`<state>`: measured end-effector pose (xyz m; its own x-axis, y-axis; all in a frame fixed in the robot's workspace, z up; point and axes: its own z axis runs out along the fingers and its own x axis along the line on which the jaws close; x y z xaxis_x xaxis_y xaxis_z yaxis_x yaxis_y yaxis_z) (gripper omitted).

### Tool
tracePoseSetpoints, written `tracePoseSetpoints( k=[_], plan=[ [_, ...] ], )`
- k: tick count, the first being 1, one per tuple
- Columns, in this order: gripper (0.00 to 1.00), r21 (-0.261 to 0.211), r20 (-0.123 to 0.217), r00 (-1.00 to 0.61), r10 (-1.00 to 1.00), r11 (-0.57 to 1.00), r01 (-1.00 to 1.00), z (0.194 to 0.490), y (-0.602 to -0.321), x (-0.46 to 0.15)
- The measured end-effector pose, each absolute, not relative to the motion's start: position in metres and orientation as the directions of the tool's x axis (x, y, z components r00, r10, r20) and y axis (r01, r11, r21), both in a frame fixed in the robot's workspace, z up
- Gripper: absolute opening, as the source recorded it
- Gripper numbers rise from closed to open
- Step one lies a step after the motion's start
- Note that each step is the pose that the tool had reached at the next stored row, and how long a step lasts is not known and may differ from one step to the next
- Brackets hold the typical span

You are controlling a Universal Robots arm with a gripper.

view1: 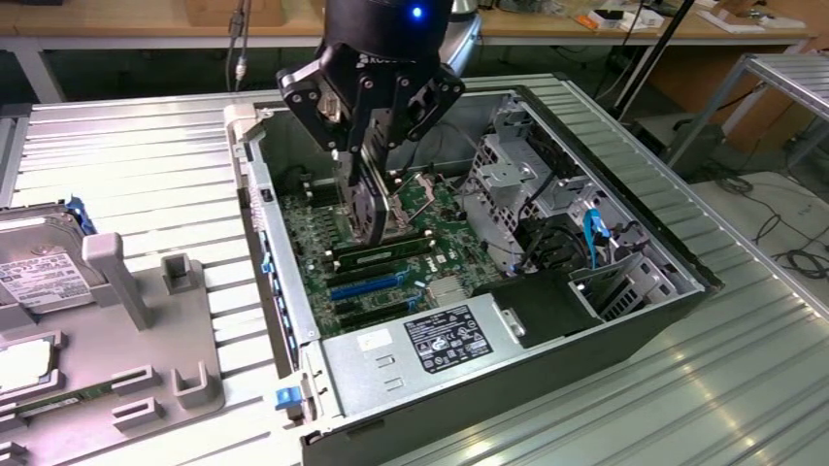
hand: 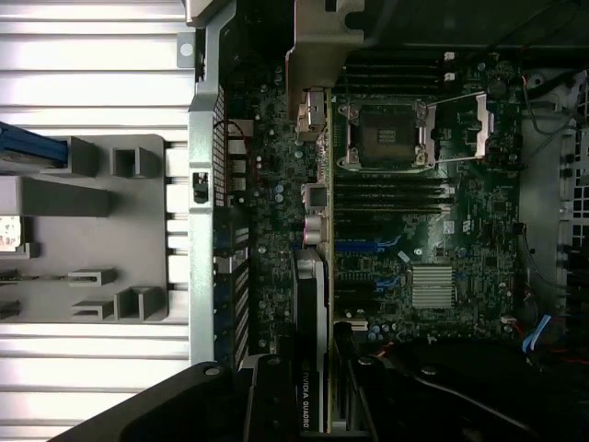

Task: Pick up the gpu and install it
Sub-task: 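Pick up the gpu and move the gpu toward the slot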

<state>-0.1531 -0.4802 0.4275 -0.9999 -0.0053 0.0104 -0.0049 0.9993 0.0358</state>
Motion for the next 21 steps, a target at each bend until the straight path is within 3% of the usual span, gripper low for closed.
tracePoseSetpoints(
  k=[21],
  plan=[
    [0.27, 0.036, 0.012, -1.000, -0.005, 0.999, -0.005, 0.428, -0.480, -0.107]
  ],
)
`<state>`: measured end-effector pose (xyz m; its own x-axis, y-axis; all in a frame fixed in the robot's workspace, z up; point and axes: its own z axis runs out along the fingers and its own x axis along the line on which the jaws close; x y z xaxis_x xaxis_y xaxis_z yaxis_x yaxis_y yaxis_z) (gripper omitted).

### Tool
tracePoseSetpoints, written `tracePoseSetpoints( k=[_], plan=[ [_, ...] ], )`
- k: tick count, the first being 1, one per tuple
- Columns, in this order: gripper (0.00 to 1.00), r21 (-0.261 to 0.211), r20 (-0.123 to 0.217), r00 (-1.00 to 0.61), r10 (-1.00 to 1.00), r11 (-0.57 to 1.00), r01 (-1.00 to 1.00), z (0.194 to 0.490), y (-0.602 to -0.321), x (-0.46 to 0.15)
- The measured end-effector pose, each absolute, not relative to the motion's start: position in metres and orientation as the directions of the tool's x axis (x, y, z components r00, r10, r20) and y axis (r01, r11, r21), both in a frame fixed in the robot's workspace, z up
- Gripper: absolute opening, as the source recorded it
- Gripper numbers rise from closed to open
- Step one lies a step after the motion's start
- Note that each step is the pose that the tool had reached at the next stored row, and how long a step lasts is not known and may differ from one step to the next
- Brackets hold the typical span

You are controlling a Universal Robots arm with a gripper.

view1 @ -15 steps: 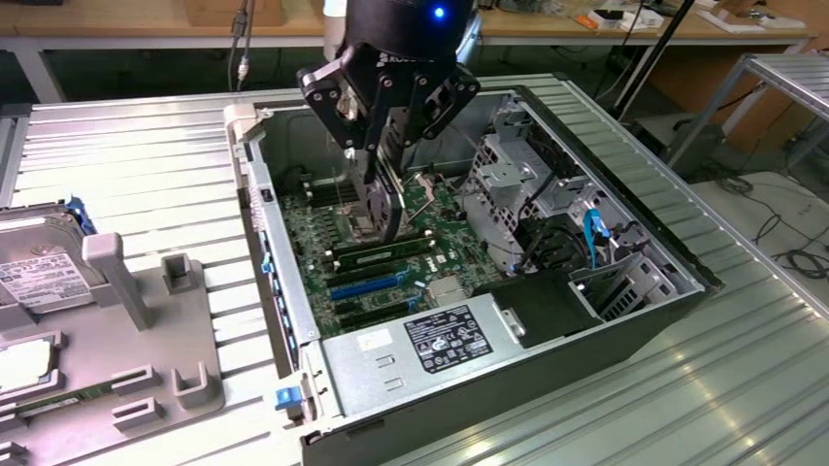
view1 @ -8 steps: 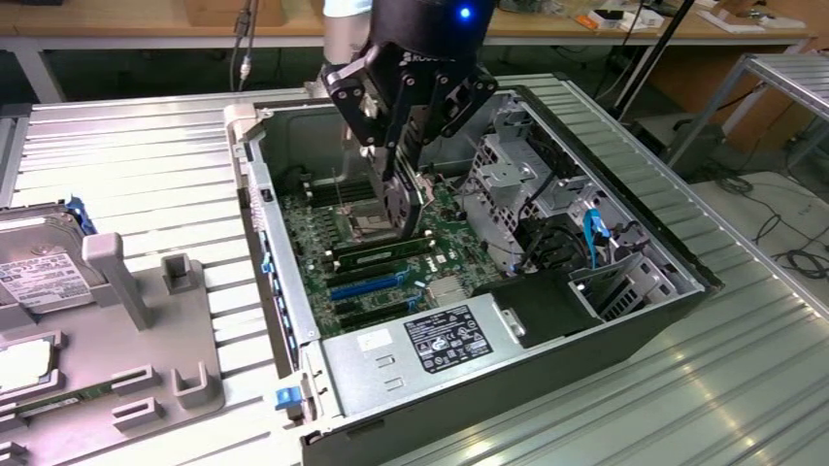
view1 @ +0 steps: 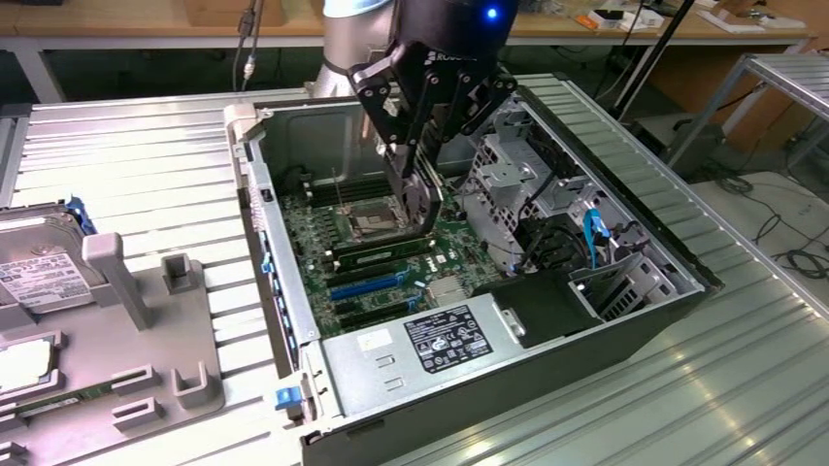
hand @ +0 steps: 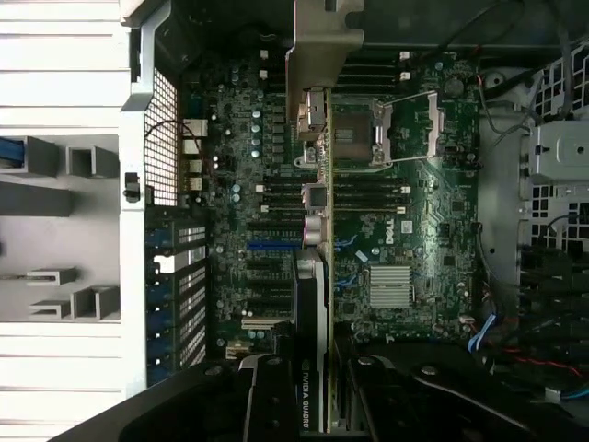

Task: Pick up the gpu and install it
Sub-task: 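Pick up the gpu and move the gpu toward the slot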

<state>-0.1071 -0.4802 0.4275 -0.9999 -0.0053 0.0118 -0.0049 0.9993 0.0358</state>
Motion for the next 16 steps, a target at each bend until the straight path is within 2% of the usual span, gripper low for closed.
tracePoseSetpoints(
  k=[16],
  plan=[
    [0.27, 0.036, 0.012, -1.000, -0.005, 0.999, -0.005, 0.428, -0.480, -0.071]
  ],
)
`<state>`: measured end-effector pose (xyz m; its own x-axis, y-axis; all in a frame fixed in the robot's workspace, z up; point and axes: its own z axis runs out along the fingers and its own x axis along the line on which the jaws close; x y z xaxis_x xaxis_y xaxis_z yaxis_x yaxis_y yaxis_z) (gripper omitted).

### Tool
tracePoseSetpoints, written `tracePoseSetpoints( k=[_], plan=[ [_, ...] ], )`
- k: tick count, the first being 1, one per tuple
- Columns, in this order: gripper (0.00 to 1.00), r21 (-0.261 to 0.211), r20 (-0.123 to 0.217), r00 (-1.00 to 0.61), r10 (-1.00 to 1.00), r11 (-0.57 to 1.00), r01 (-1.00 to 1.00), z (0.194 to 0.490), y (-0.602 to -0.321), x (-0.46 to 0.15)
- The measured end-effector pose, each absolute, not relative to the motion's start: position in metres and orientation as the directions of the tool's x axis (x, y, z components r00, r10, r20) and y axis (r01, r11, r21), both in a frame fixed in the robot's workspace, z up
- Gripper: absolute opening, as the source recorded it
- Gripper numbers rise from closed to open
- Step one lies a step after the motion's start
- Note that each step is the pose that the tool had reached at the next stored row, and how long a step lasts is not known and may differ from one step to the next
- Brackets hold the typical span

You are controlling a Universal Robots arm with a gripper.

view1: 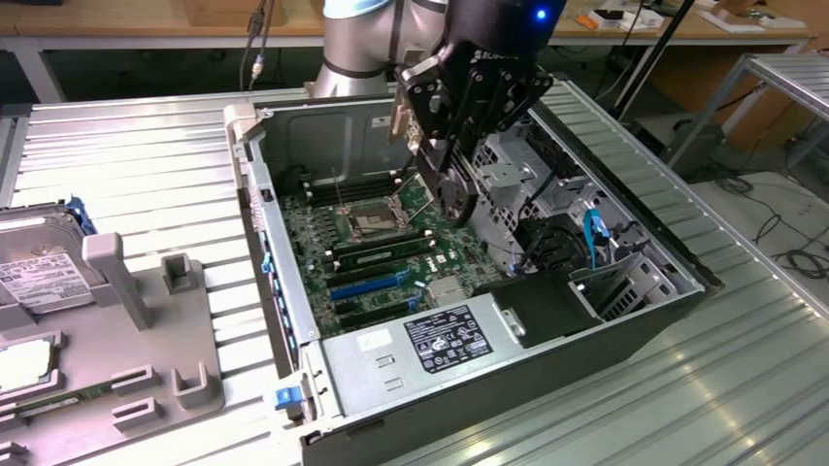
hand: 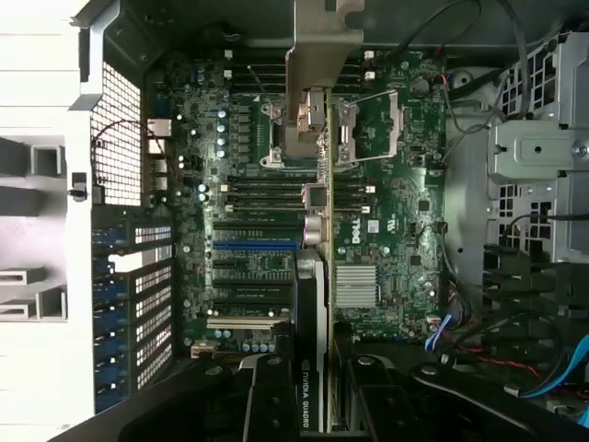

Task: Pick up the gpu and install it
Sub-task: 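Pick up the gpu and move the gpu toward the slot, then insert the gpu into the slot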

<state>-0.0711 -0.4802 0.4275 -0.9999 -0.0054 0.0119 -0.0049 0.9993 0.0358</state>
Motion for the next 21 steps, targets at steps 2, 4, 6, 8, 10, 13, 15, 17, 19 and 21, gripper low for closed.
tracePoseSetpoints(
  k=[2, 4, 6, 8, 10, 13, 15, 17, 19, 21],
  plan=[
    [0.27, 0.036, 0.012, -1.000, -0.005, 0.999, -0.005, 0.428, -0.480, -0.067],
    [0.27, 0.036, 0.012, -1.000, -0.005, 0.999, -0.005, 0.428, -0.480, -0.061],
    [0.27, 0.036, 0.012, -1.000, -0.005, 0.999, -0.005, 0.428, -0.480, -0.057],
    [0.27, 0.036, 0.012, -1.000, -0.005, 0.999, -0.005, 0.428, -0.480, -0.050],
    [0.27, 0.036, 0.013, -1.000, -0.005, 0.999, -0.005, 0.428, -0.480, -0.046],
    [0.27, 0.036, 0.013, -1.000, -0.005, 0.999, -0.005, 0.428, -0.480, -0.046],
    [0.27, 0.037, 0.013, -1.000, -0.005, 0.999, -0.005, 0.428, -0.480, -0.046],
    [0.27, 0.037, 0.013, -1.000, -0.005, 0.999, -0.005, 0.428, -0.480, -0.046],
    [0.27, 0.037, 0.013, -1.000, -0.005, 0.999, -0.005, 0.428, -0.480, -0.046],
    [0.27, 0.037, 0.013, -1.000, -0.005, 0.999, -0.005, 0.428, -0.480, -0.046]
  ],
)
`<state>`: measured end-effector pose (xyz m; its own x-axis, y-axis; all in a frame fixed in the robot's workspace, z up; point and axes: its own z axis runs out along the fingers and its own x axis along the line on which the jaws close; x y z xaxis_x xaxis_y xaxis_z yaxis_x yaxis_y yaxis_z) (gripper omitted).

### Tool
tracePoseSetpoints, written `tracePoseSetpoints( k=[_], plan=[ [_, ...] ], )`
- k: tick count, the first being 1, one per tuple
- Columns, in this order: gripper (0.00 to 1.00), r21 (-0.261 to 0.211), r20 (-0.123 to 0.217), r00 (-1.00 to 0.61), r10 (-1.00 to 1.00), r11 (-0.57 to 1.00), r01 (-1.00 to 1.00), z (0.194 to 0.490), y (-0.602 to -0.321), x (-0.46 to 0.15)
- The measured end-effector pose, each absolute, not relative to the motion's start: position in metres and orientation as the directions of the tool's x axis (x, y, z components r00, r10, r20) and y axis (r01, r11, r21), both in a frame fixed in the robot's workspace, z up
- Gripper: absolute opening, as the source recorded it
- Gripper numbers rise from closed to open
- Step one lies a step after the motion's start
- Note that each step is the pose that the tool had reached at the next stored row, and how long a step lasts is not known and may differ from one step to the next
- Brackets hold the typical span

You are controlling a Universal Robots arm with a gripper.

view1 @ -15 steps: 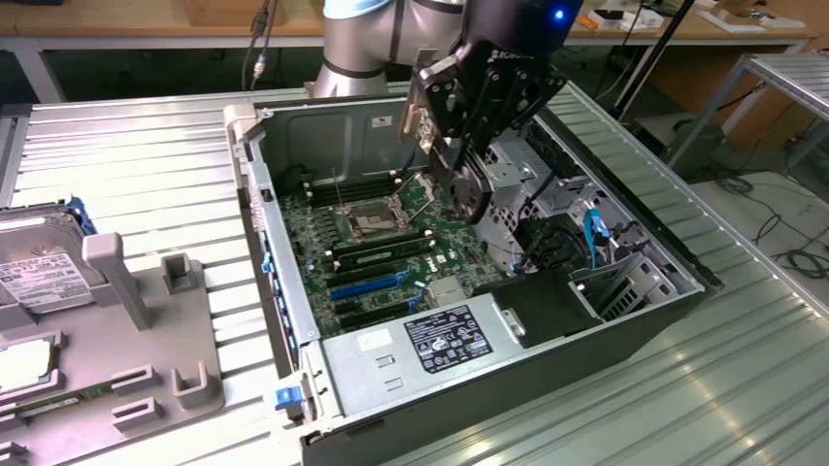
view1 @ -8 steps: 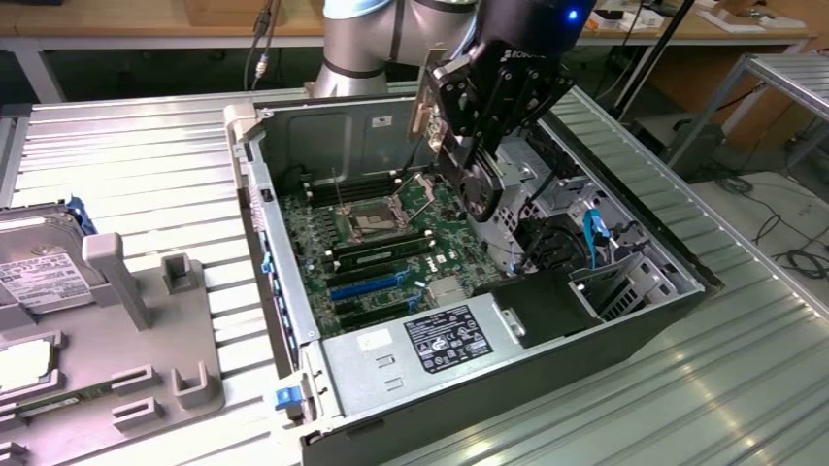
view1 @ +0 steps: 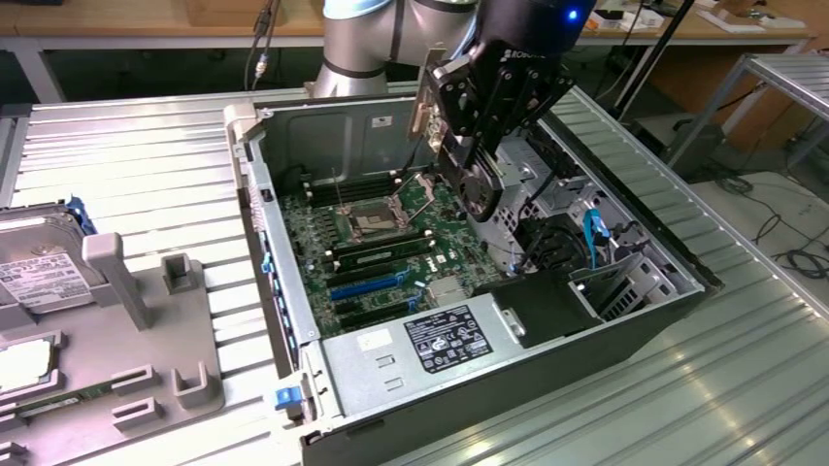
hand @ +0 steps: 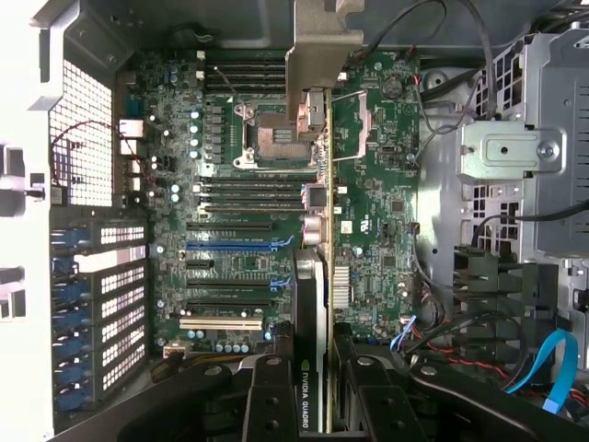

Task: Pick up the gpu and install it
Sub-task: 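Insert the gpu into the slot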

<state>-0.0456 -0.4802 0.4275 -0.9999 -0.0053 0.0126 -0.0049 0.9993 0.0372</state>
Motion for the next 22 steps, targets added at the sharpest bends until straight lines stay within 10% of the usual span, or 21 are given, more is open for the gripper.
tracePoseSetpoints(
  k=[22],
  plan=[
    [0.27, 0.037, 0.013, -0.992, -0.129, 0.991, -0.128, 0.4276, -0.4802, -0.0456]
  ],
)
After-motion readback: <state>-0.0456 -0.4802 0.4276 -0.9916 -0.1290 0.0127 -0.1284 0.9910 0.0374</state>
